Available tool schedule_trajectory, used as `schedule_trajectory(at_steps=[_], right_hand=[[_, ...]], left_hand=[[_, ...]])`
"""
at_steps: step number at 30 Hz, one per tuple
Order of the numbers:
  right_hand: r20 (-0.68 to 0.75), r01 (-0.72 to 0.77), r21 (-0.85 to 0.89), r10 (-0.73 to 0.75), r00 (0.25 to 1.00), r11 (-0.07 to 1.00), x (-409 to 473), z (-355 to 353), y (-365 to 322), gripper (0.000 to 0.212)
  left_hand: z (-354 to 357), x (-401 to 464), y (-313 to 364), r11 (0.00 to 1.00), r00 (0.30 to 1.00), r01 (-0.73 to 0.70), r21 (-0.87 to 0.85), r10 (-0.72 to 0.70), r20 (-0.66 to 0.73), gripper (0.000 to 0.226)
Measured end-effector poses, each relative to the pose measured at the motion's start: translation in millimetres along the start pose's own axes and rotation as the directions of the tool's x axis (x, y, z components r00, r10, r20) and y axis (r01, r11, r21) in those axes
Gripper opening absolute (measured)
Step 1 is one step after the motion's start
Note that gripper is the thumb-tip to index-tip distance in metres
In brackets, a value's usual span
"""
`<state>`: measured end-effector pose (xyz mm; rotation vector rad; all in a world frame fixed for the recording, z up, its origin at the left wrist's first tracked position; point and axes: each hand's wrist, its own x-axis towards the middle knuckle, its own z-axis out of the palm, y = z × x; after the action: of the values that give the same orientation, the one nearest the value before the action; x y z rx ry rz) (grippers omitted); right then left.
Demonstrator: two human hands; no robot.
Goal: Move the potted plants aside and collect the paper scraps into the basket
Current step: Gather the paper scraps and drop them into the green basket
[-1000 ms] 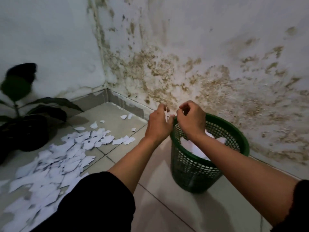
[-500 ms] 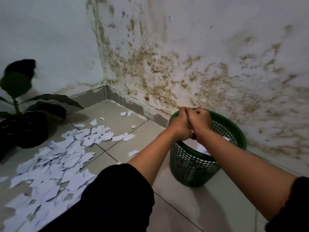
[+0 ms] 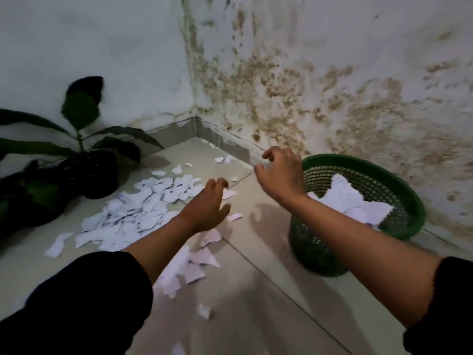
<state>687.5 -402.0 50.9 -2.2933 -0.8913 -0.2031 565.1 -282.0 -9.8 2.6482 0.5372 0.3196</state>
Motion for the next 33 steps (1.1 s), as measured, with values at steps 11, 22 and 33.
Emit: schedule_trajectory(at_steps=[11,22,33], right_hand=[[0.964,0.579,-0.085,-0.08,0.254,0.811,-149.9,143.7,-58.5,0.133],[0.962,0.29,-0.125,0.044,0.269,0.949,-157.1,180.6,-67.3,0.144],[0.963,0.516,-0.13,-0.016,0.269,0.846,-134.7,164.3,-50.6,0.092]], left_hand=[[23.3,-226.8,-138.9,0.903,0.742,0.095,0.419,-0.345,0.575,0.125],[10.8,-284.3,-215.4,0.867,0.884,-0.025,0.497,-0.212,0.416,0.115],[17.0,-204.6,-213.6,0.879,0.946,-0.033,0.475,-0.126,0.298,0.113]])
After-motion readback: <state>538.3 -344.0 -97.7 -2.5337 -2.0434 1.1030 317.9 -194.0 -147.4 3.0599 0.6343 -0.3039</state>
